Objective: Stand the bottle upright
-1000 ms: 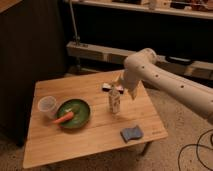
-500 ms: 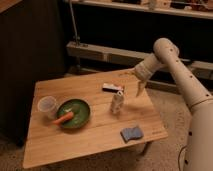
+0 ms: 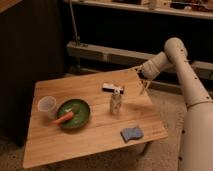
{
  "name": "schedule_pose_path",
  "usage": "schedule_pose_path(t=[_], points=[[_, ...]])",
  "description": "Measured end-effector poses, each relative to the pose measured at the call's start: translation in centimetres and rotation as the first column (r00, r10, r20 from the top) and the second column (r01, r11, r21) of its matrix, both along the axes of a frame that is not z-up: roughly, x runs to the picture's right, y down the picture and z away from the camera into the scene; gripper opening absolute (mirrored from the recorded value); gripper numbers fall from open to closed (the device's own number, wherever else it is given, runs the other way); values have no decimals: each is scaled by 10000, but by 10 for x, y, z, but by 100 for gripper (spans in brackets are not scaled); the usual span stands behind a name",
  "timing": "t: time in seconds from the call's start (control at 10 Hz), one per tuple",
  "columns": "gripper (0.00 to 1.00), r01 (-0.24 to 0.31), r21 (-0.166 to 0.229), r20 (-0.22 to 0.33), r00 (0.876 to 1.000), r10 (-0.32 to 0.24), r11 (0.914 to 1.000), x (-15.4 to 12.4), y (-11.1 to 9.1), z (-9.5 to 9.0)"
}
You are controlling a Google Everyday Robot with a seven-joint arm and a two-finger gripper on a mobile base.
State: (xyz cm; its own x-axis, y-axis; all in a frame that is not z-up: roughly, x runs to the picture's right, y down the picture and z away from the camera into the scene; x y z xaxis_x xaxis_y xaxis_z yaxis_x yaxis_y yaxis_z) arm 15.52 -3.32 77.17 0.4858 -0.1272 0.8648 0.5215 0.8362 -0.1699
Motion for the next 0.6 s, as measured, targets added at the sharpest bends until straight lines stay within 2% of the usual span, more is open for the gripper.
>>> schedule_pose_path(t=[0.6], points=[[80,-8,-1,-17,10000,8,10000,1,0,0]])
